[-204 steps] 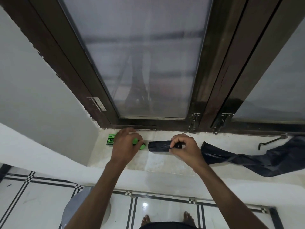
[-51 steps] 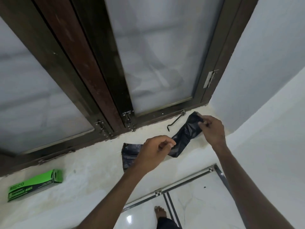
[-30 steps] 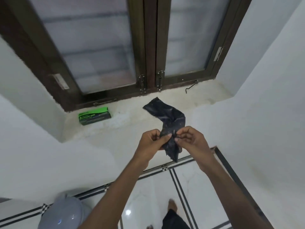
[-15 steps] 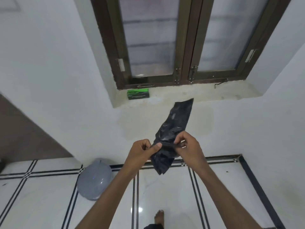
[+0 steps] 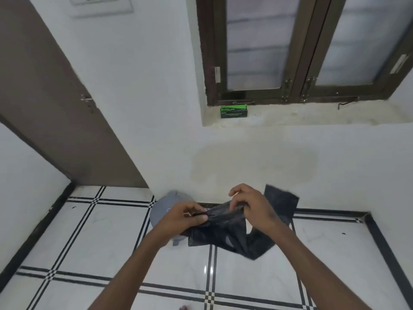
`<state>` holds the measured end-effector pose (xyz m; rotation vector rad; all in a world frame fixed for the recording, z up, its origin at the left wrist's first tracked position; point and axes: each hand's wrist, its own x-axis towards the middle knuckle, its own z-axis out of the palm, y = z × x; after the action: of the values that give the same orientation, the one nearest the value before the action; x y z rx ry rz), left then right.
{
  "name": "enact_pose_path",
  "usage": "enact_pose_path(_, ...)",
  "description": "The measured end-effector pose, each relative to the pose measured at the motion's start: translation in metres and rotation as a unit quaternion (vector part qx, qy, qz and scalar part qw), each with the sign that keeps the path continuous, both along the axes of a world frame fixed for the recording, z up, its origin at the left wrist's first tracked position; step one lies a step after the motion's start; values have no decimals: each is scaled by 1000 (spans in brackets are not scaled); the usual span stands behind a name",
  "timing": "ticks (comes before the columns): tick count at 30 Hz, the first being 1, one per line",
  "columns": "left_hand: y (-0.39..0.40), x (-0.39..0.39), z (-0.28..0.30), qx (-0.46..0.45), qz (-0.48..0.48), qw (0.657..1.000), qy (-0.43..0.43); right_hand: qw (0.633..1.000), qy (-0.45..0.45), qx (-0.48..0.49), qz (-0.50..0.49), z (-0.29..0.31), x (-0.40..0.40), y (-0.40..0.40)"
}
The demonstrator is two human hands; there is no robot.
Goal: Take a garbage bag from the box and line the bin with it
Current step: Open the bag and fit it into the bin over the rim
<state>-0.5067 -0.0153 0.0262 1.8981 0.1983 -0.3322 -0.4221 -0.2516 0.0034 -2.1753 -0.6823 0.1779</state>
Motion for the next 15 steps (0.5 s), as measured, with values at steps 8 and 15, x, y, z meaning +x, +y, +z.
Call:
enact_pose_path(8, 68, -43, 1, -49, 98, 993, 43, 957, -157, -199, 137, -20, -23, 73)
enact_pose_path(15, 182, -60, -9, 71, 57, 996, -4, 879, -237, -356, 213, -42, -36, 135)
